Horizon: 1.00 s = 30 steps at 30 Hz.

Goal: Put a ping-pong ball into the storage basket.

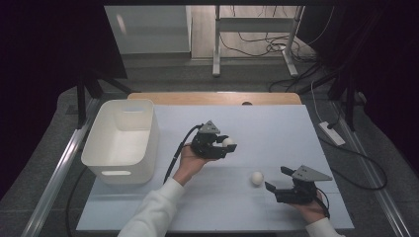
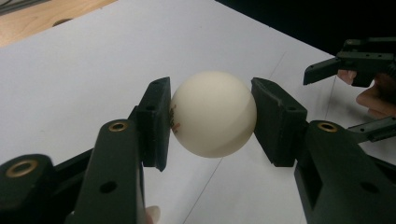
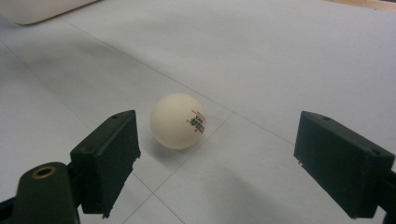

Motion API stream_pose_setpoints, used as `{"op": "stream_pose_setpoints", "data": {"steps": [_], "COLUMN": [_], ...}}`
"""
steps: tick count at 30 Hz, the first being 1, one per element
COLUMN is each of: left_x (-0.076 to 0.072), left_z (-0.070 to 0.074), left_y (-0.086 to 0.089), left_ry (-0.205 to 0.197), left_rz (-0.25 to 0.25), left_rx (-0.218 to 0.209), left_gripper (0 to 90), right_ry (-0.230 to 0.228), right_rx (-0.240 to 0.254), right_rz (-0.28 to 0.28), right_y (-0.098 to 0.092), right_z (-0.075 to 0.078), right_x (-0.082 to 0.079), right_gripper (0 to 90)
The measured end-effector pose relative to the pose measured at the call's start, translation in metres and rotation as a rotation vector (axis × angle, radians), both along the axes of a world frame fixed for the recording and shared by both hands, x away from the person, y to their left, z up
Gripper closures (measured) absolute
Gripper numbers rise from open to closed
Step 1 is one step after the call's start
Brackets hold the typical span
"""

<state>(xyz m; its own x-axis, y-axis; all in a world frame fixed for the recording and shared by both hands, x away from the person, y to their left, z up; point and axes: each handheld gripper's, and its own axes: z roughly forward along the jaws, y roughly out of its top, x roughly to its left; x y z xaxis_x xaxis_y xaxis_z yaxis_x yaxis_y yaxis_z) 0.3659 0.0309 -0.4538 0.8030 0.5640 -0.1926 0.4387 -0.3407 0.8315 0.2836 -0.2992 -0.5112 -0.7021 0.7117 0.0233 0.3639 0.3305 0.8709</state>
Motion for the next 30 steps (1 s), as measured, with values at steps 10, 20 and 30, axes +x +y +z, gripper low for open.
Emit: {"op": "stream_pose_setpoints", "data": {"steps": [10,20,30], "left_x": [-0.003,-0.005,-0.008], "left_z": [0.005,0.008,0.01], "left_y": [0.008,0.016,0.022], "left_ry": [-0.006,-0.011,-0.022], "left_rz": [0.011,0.026,0.034], "left_rx": [-0.033,-0.056,-0.066], "left_gripper": [51.0,50.9,50.9], "right_ry": [0.0,0.0,0.0], "right_rx": [0.001,-0.001,-0.003], "right_rz": [-0.001,-0.001,-0.001], "right_y": [0.0,0.0,0.0], "right_z": [0.0,0.0,0.0], "right_x": [0.0,0.0,0.0], "right_gripper": [13.8,13.8,13.8]}}
